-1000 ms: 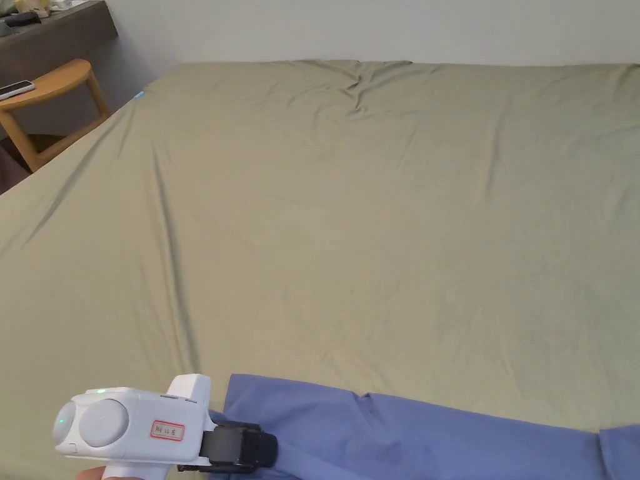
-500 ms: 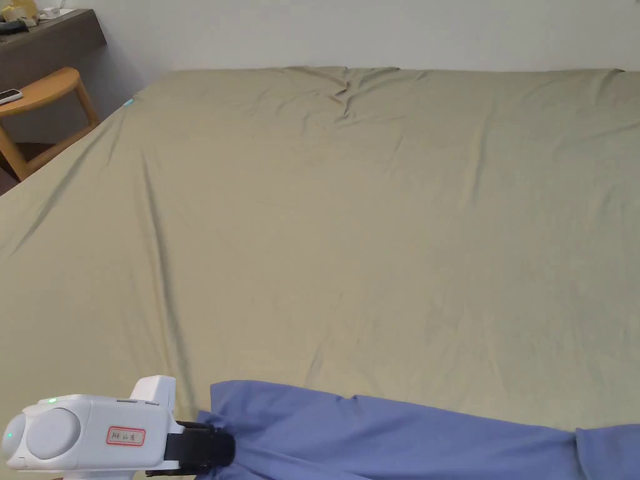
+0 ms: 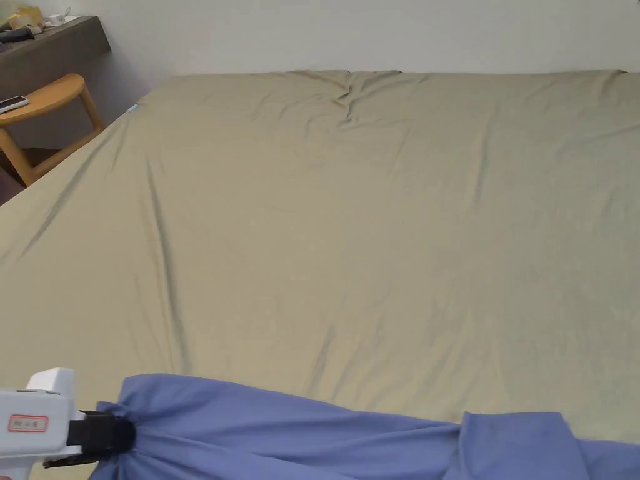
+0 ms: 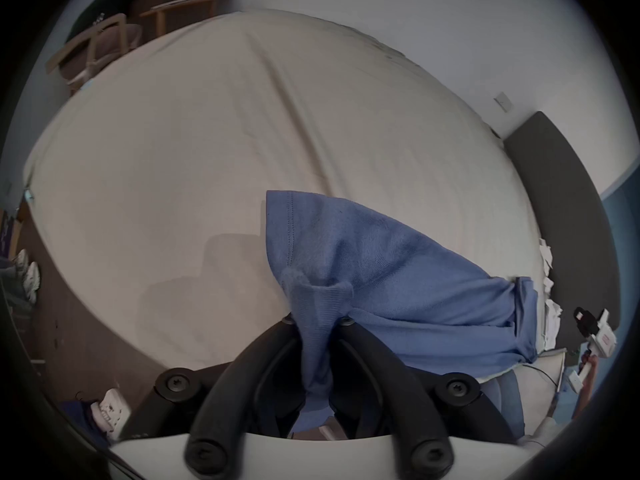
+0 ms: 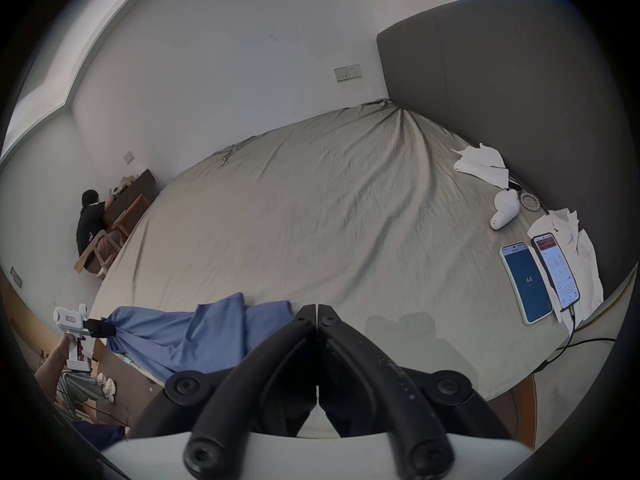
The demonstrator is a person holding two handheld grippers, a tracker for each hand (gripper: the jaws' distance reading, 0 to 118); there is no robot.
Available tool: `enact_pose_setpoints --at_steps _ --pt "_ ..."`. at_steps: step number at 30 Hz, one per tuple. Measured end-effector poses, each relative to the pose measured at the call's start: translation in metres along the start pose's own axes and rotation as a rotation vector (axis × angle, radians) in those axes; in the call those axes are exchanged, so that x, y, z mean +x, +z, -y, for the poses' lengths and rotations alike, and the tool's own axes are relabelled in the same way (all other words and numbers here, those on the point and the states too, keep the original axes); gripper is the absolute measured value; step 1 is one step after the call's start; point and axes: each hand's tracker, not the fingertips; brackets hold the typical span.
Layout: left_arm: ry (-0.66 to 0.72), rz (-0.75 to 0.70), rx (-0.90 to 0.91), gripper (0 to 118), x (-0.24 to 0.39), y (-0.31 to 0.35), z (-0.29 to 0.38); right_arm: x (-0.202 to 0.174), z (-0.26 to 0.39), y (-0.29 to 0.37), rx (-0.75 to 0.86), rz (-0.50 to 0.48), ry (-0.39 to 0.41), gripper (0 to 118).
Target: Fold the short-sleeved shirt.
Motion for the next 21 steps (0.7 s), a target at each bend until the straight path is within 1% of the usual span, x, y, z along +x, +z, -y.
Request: enact_pose_setpoints --at_steps 2,3,4,5,6,7,9,11,13,15,19,21 --pt "0.012 0.013 -0.007 8 0.003 0.008 0.001 0.003 -0.001 -0.002 0.0 -0.008 0.003 1" --pt "-0.02 0.025 -0.014 8 0.013 0.013 0.004 0.002 0.0 -0.003 0.001 -0.008 0.004 1" --pt "-0.084 0.011 -0.004 8 0.029 0.018 0.008 0.0 0.001 -0.004 0.002 -0.009 0.004 1" --pt "-0.109 -0.004 -0.005 8 0.043 0.021 0.011 -0.003 0.001 -0.004 0.0 -0.013 0.005 1" --pt "-0.118 0.021 0.003 8 0.062 0.025 0.015 -0.005 0.002 -0.005 -0.002 -0.014 0.002 1" --pt "-0.148 0.088 0.031 8 0.08 0.029 0.018 -0.005 0.003 -0.005 -0.001 -0.02 -0.002 1" --pt "-0.113 0.201 0.05 8 0.115 0.03 0.027 -0.007 0.003 -0.004 -0.003 -0.029 -0.002 1" --pt "-0.142 0.263 0.033 8 0.156 0.02 0.035 -0.008 0.003 -0.001 0.001 -0.034 0.001 1" --pt "-0.182 0.281 0.017 8 0.197 0.003 0.051 -0.009 0.002 0.004 0.012 -0.032 0.006 1" --pt "-0.25 0.345 -0.014 8 0.238 -0.016 0.063 -0.009 0.001 0.01 0.016 -0.031 0.013 1" --pt "-0.249 0.388 -0.044 8 0.296 -0.05 0.086 0.007 0.0 0.019 0.029 -0.026 0.009 1" --pt "-0.277 0.392 -0.052 8 0.314 -0.057 0.095 0.009 0.0 0.022 0.027 -0.023 0.008 1"
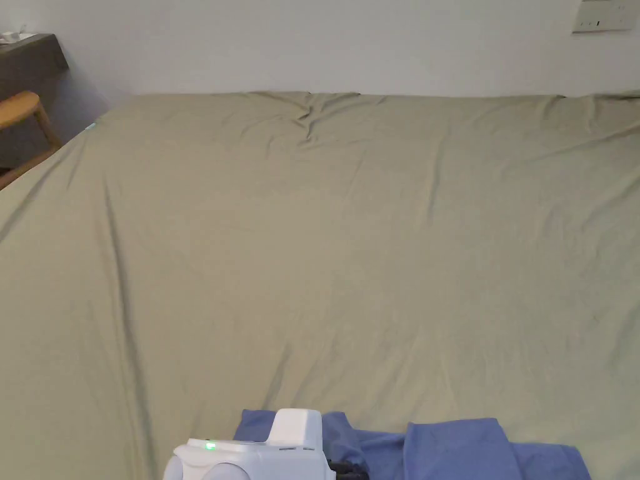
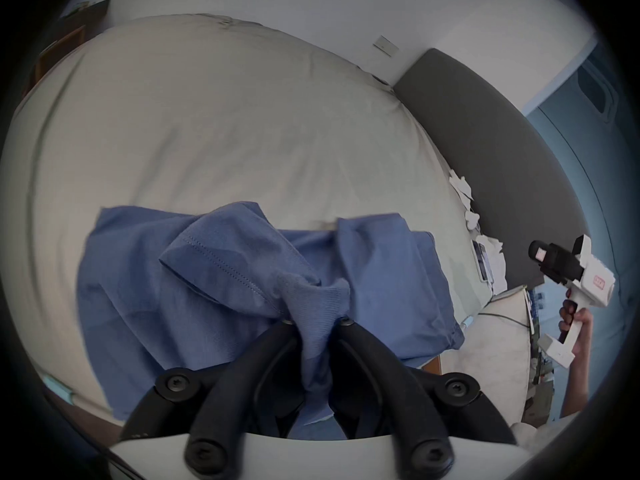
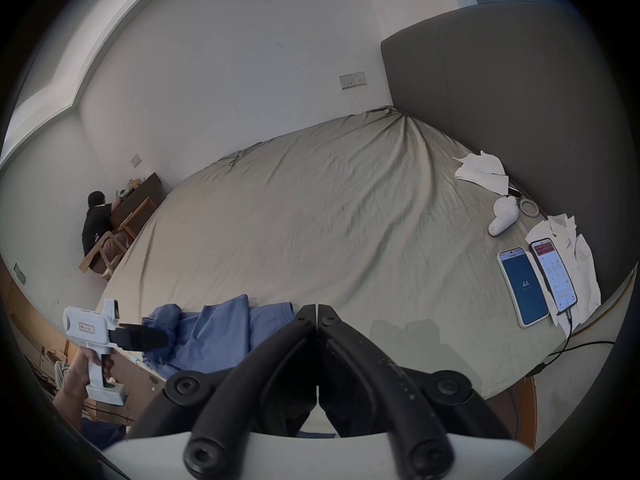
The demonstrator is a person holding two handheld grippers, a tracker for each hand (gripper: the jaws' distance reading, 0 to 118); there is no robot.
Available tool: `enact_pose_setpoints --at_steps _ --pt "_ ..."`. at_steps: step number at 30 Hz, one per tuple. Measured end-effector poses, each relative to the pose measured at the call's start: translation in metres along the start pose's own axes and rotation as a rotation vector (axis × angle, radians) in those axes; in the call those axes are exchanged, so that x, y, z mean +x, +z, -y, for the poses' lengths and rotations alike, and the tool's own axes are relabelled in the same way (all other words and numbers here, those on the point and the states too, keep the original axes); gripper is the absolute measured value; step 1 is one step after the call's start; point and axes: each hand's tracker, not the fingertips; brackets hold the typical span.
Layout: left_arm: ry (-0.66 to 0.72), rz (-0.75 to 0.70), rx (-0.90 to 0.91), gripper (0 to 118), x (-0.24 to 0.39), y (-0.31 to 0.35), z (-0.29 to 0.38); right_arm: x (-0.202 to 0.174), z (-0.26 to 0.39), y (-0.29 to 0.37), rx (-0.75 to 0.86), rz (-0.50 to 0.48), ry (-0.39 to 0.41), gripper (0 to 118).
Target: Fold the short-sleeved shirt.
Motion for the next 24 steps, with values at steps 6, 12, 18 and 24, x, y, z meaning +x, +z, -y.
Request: enact_pose_setpoints --at_steps 6,12,18,24 --pt "-0.005 0.094 -0.085 95 -0.007 -0.004 -0.003 0.014 0.006 0.001 -0.001 0.015 -0.013 1" --pt "0.109 0.11 0.081 42 -0.045 0.064 0.004 0.013 0.014 -0.006 -0.018 0.009 -0.036 1" --pt "0.161 0.044 0.129 0 -0.078 0.069 0.002 0.019 0.019 -0.012 -0.038 0.003 -0.034 1" --pt "0.137 0.115 0.049 0 -0.061 0.013 0.004 0.018 0.021 -0.013 -0.044 0.015 -0.05 1"
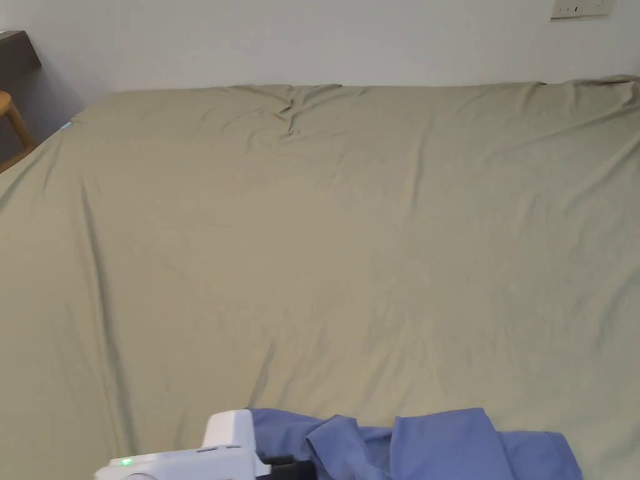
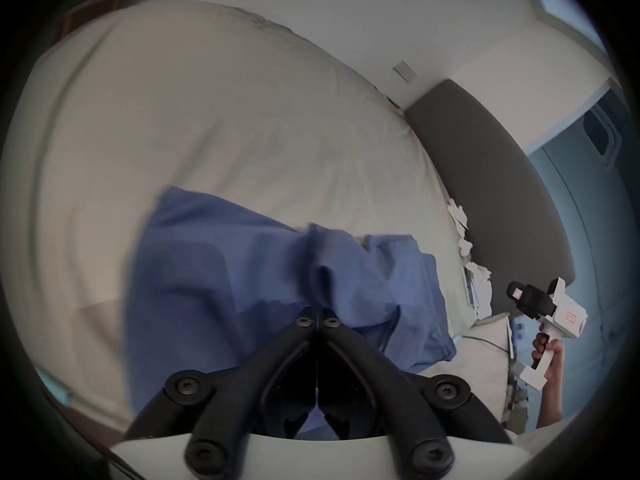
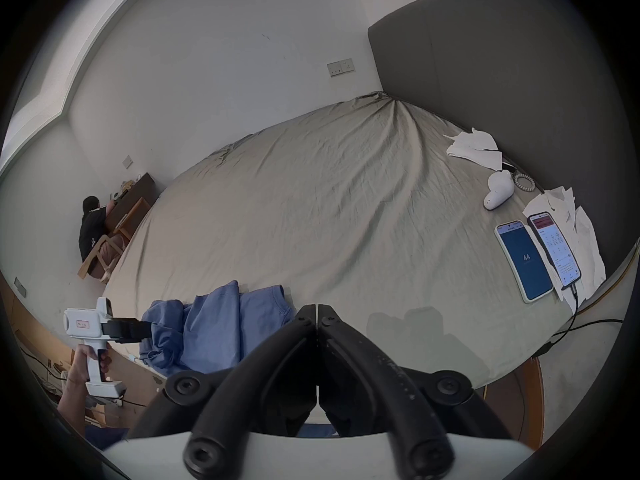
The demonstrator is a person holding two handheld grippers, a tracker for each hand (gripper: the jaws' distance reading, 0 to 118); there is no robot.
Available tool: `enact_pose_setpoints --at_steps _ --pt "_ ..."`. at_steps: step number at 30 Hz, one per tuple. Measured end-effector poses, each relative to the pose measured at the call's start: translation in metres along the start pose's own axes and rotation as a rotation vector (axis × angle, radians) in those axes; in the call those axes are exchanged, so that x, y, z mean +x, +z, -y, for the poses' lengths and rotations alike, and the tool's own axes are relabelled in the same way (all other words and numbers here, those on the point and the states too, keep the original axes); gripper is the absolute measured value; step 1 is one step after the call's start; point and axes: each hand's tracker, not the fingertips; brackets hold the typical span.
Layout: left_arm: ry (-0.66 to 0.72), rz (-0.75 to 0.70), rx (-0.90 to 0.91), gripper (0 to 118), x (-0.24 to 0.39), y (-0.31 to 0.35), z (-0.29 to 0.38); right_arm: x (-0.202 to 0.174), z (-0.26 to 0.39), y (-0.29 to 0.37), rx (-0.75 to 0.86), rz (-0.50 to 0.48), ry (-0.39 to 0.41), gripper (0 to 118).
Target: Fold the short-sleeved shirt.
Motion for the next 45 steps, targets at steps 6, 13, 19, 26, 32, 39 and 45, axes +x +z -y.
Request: enact_pose_setpoints --at_steps 6,13,19,26,32,39,45 --pt "-0.068 -0.017 -0.103 0 0.04 -0.082 0.01 0.005 0.002 0.0 -0.013 0.012 -0.003 1" --pt "-0.139 0.16 -0.191 0 0.093 -0.115 0.033 0.003 0.0 0.001 -0.009 0.012 0.0 1" --pt "-0.07 0.209 -0.108 0 0.083 -0.082 0.026 0.0 -0.003 0.003 -0.002 -0.002 0.013 1" --pt "0.079 0.106 0.107 0 -0.006 0.037 -0.014 -0.004 -0.006 -0.005 0.004 -0.025 0.019 1" --pt "0.194 -0.003 0.112 0 -0.079 0.078 -0.013 -0.027 -0.002 -0.01 -0.018 -0.044 0.03 1" --pt "0.316 0.167 -0.019 113 -0.114 0.044 0.01 -0.023 -0.001 -0.01 -0.028 -0.032 0.034 1" --pt "0.258 0.135 -0.053 68 -0.106 0.031 -0.012 -0.02 -0.003 -0.004 -0.026 -0.015 0.029 1"
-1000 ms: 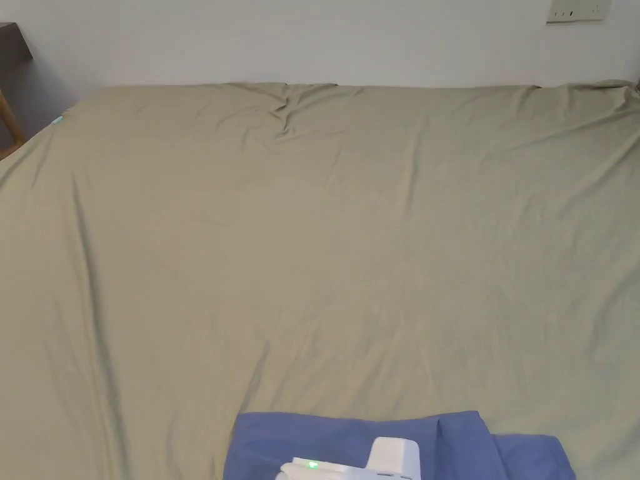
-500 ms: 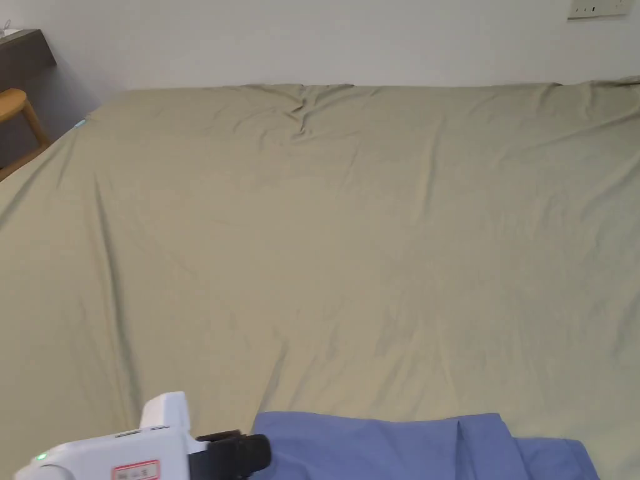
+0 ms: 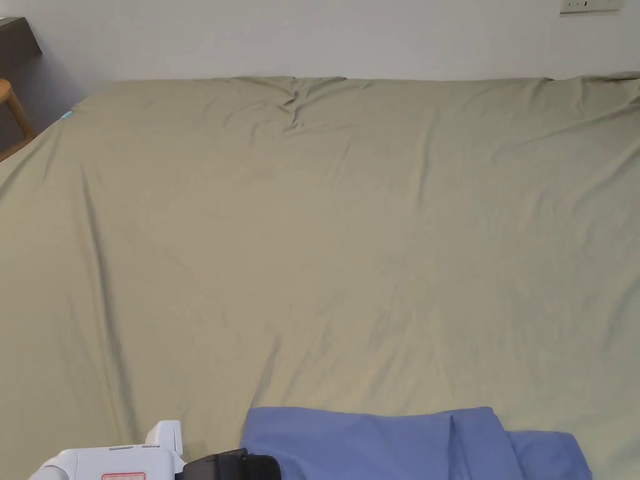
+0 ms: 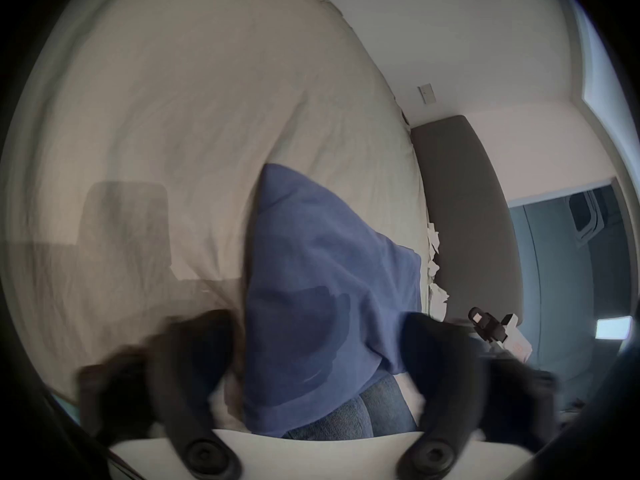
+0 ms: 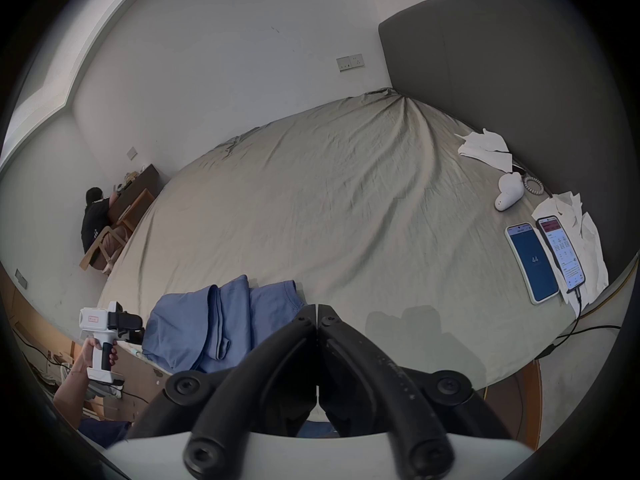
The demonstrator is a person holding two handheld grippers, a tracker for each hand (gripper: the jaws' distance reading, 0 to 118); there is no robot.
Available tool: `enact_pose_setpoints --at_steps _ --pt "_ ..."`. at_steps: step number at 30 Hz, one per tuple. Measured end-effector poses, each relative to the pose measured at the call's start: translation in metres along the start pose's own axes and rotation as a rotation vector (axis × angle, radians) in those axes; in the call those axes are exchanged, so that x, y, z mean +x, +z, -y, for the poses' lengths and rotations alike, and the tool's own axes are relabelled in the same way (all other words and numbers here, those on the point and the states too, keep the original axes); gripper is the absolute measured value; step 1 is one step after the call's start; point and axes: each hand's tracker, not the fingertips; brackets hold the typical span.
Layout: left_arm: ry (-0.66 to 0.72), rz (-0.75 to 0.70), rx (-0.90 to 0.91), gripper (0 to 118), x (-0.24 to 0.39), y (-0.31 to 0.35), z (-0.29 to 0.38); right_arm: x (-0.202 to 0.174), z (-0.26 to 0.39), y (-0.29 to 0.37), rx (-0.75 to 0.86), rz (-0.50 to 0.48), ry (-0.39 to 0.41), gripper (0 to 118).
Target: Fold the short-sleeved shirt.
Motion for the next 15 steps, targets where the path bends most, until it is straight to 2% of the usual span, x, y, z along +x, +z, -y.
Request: enact_pose_setpoints --at_steps 1,2,3,4,6,7,10,15 --pt "-0.015 -0.023 0.01 39 0.002 -0.001 0.001 0.0 0.001 0.0 0.001 0.004 -0.001 1" --pt "-0.043 -0.126 0.027 16 0.007 -0.002 0.0 0.0 0.001 0.0 -0.001 0.004 -0.001 1" --pt "-0.106 -0.23 0.001 13 0.006 -0.002 -0.001 -0.003 0.001 0.0 -0.003 0.005 -0.005 1" --pt "-0.129 -0.202 -0.013 13 0.003 0.0 -0.001 -0.004 0.002 0.0 -0.004 0.002 -0.009 1" --pt "-0.015 -0.109 0.026 13 0.0 0.006 0.002 -0.005 0.003 0.0 -0.007 0.0 -0.007 1" --pt "-0.003 -0.089 0.031 13 -0.002 0.009 0.002 -0.008 0.003 0.0 -0.009 0.001 -0.003 1" --pt "-0.048 -0.111 0.024 13 0.0 0.017 0.006 -0.009 0.003 -0.001 -0.013 -0.001 0.0 1" --pt "-0.043 -0.096 0.03 12 0.001 0.025 0.006 -0.011 0.001 0.0 -0.014 -0.003 0.006 1"
